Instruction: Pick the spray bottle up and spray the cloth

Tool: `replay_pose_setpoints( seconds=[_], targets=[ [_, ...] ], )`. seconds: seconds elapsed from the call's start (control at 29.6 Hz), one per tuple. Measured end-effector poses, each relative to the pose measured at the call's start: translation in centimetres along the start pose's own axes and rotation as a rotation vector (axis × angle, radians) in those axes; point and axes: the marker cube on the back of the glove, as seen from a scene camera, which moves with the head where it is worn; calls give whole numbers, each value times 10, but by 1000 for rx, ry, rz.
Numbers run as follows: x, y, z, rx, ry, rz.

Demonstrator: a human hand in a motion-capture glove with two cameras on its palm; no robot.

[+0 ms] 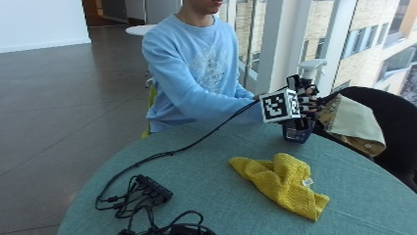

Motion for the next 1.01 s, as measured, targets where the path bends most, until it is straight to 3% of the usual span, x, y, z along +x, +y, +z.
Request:
replay_pose_setpoints(
  seconds=[0.61, 1.01],
  targets=[
    [6, 14, -3, -13, 38, 44],
    [-17, 67, -83, -41, 309, 47]
  ],
)
